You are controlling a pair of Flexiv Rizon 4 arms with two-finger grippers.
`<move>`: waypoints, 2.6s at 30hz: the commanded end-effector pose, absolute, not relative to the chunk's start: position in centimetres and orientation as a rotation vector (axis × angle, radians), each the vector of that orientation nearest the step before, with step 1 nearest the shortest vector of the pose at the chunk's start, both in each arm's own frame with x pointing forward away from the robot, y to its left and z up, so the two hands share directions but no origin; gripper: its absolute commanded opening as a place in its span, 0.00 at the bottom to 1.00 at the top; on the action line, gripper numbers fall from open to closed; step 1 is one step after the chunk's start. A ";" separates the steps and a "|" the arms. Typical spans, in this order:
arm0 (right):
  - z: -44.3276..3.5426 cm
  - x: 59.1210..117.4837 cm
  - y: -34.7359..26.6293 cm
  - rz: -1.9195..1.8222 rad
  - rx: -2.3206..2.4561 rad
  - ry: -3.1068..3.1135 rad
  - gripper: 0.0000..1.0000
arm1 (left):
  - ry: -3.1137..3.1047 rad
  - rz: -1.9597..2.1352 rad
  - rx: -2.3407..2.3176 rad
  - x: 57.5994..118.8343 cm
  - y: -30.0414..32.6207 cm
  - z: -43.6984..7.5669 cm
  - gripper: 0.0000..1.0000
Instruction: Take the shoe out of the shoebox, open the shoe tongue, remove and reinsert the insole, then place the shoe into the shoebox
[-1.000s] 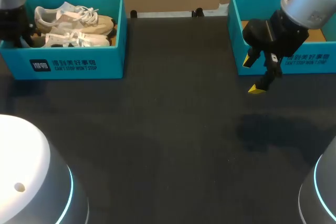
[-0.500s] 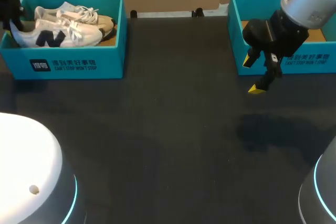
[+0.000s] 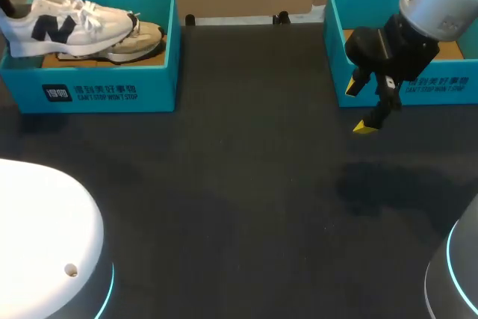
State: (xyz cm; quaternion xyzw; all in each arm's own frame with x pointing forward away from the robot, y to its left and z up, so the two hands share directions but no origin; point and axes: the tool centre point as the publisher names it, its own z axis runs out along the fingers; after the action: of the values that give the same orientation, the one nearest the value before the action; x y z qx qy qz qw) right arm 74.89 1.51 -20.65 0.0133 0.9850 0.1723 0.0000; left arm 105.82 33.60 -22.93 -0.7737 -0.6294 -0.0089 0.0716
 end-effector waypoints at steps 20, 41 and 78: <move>-20.7 74.9 1.5 0.538 0.042 3.094 1.00 | -1.964 -0.079 -2.326 105.4 34.2 -17.5 0.00; -20.7 74.9 1.5 0.538 0.042 3.094 1.00 | -1.938 -0.053 -2.343 101.4 32.8 -17.2 0.00; -20.7 74.9 1.5 0.538 0.042 3.094 1.00 | -1.986 -0.080 -2.287 91.3 19.4 -15.3 0.00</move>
State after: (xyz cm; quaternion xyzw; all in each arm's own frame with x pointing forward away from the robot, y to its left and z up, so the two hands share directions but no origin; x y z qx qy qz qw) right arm 74.89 1.51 -20.65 0.0133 0.9850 0.1723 0.0000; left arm 92.30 20.20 -15.45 -0.7540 -0.6541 -0.0117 0.0597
